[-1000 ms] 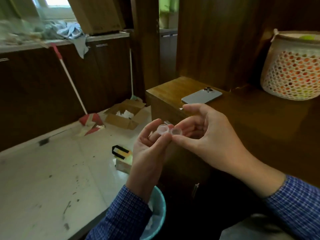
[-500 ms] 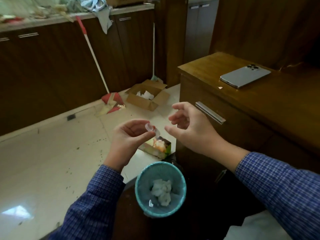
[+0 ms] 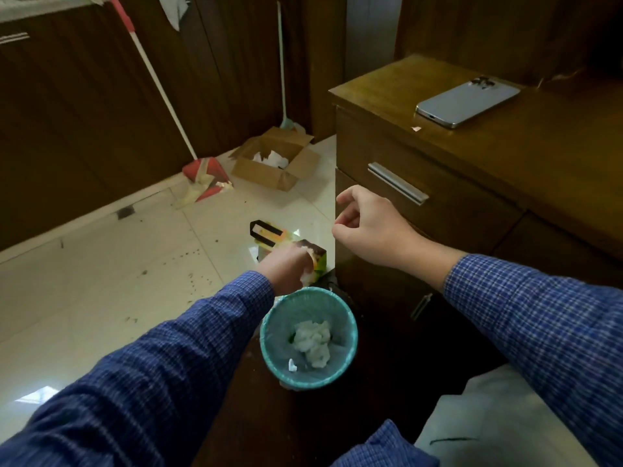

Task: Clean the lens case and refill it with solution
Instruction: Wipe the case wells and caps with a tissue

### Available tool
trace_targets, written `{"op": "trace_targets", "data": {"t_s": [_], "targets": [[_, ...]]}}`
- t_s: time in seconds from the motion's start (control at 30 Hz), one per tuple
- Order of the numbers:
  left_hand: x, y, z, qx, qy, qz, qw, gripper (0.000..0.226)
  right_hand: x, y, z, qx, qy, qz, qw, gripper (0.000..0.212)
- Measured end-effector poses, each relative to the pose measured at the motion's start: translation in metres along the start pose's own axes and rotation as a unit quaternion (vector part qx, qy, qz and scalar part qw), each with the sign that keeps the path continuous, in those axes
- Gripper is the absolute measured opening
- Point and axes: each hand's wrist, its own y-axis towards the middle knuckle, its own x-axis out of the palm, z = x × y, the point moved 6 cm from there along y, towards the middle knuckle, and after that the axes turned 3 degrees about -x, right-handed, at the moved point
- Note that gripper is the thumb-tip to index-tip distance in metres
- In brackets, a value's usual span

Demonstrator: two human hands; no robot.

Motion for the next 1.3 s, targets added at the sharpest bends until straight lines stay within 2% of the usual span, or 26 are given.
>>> {"op": "trace_targets", "data": {"t_s": [0.1, 0.27, 0.4, 0.47, 0.63, 0.7, 0.8, 0.87, 0.93, 1.0, 1.17, 1.3], "targets": [[-0.001, 0.006, 0.011, -0.002, 0.03, -0.02, 0.999, 0.029, -0.008, -0.001, 0.001, -0.005, -0.001, 0.008, 1.0, 0.047], [-0.028, 0.013, 0.028, 0.013, 0.018, 0.023, 1.0, 0.031, -0.024, -0.001, -0.003, -0.02, -0.002, 0.024, 1.0, 0.045], [-0.015, 0.009, 0.043, 0.015, 0.091, -0.063, 0.994, 0.023, -0.038, -0.01, -0.009, -0.03, 0.0, 0.028, 0.999, 0.044], [-0.034, 0.015, 0.053, 0.016, 0.063, -0.035, 0.997, 0.023, -0.051, -0.017, -0.012, -0.038, 0.001, 0.032, 0.999, 0.043], [-0.128, 0.025, 0.088, 0.039, -0.065, 0.096, 0.992, 0.026, -0.105, -0.044, -0.028, -0.062, 0.002, 0.065, 0.996, 0.037], [-0.166, 0.022, 0.108, 0.062, -0.207, 0.124, 0.969, 0.022, -0.14, -0.061, -0.034, -0.072, -0.001, 0.098, 0.993, 0.035], [-0.204, 0.023, 0.149, 0.102, -0.459, 0.119, 0.875, 0.027, -0.201, -0.095, -0.032, -0.073, -0.008, 0.156, 0.985, 0.037], [-0.217, 0.031, 0.191, 0.142, -0.536, 0.097, 0.827, 0.026, -0.243, -0.124, -0.023, -0.062, -0.012, 0.197, 0.978, 0.038], [-0.226, 0.042, 0.244, 0.184, -0.576, 0.077, 0.792, 0.024, -0.282, -0.155, -0.009, -0.041, -0.015, 0.229, 0.972, 0.041], [-0.228, 0.053, 0.303, 0.212, -0.592, 0.055, 0.776, 0.028, -0.317, -0.189, 0.01, -0.01, -0.01, 0.253, 0.967, 0.049], [-0.206, 0.064, 0.457, 0.259, -0.62, -0.078, 0.736, 0.024, -0.383, -0.284, 0.06, 0.064, 0.026, 0.32, 0.945, 0.078], [-0.188, 0.059, 0.546, 0.281, -0.613, -0.149, 0.723, 0.023, -0.416, -0.358, 0.098, 0.105, 0.055, 0.367, 0.923, 0.066]]}}
